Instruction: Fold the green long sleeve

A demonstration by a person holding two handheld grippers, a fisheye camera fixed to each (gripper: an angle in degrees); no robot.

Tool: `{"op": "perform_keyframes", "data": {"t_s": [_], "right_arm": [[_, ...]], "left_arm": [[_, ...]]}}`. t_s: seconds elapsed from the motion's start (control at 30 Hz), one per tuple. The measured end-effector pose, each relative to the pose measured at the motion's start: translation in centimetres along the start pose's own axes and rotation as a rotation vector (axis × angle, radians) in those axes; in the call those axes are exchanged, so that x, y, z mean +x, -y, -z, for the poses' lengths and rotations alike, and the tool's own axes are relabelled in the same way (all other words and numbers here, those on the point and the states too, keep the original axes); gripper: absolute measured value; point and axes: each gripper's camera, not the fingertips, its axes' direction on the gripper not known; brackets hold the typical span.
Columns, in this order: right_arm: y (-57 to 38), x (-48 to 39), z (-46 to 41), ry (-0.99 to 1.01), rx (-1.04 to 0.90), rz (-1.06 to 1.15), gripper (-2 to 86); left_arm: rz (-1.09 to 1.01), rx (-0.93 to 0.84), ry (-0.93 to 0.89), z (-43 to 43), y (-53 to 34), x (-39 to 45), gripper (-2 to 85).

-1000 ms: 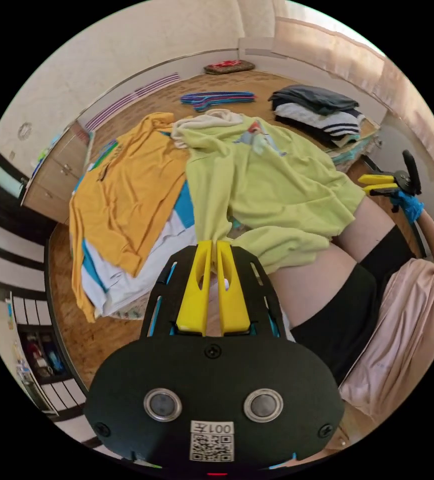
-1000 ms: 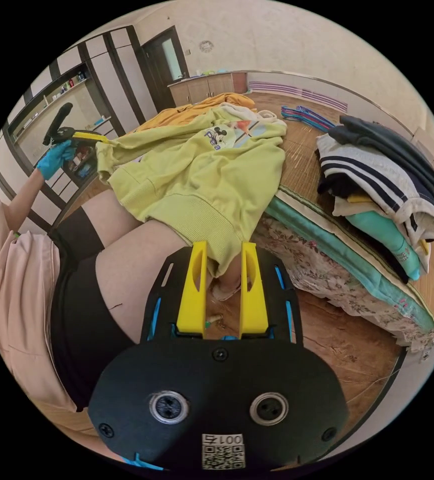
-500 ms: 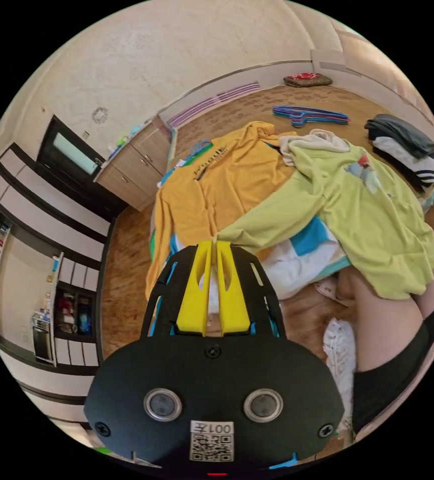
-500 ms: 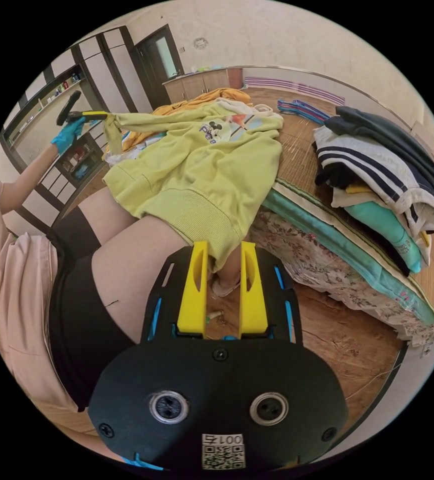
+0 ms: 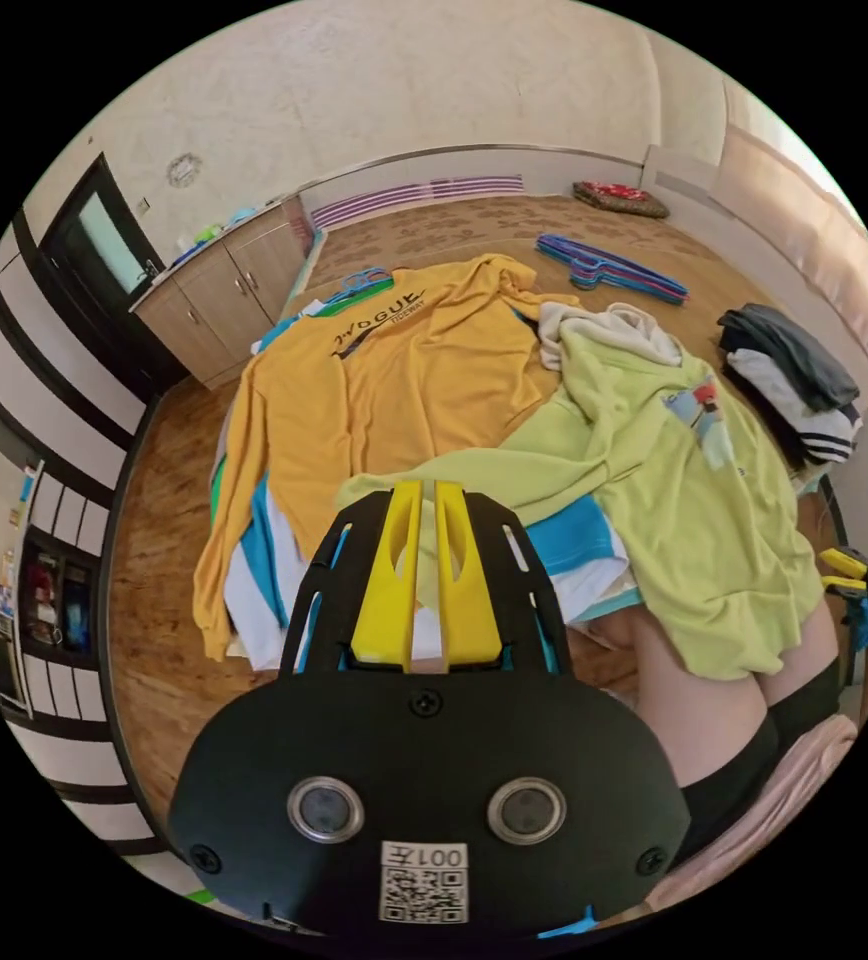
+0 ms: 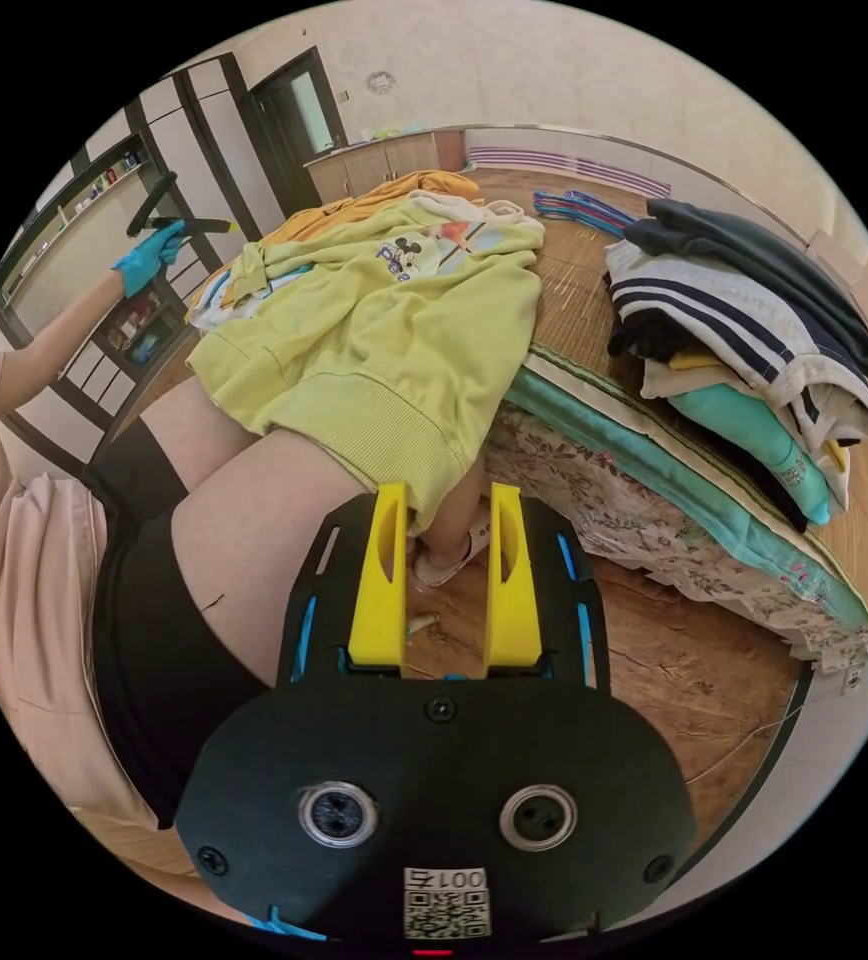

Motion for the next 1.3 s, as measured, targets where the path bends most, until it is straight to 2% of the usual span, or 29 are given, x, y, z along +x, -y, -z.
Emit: {"op": "perform_keyframes", "data": {"t_s": [0.27,0.43,0.63,0.87,1.07,1.3], "right_arm": [[-0.6,0.1,0.5,-0.019,-0.016,0.024,11.9],[-1.4,-0.1,1.0,-0.025,-0.041,0.036,10.7],[-2.8,-0.1,1.8,0.023,-0.060,0.024,9.6],[-4.3,0.1,1.4,0.049,-0.067,-0.025,8.8],[-4.6,0.3,1.7,0.071,0.003,-0.079,7.8],[-4.3,0.2,2.8,-0.044,0.066,-0.163,5.2]], "left_arm": [[-0.298,0.019,-0.196,0.3,-2.3,6.9,-0.1],[-0.516,-0.047,-0.441,-0.8,-3.8,12.8,1.2],[-0.724,-0.076,-0.582,-0.4,-6.1,18.8,3.3],[-0.717,-0.116,-0.664,-1.0,-8.0,20.8,4.7],[-0.681,-0.124,-0.575,-1.3,-9.8,22.5,6.9],[-0.598,-0.105,-0.503,-1.4,-9.9,22.6,6.0]]}}
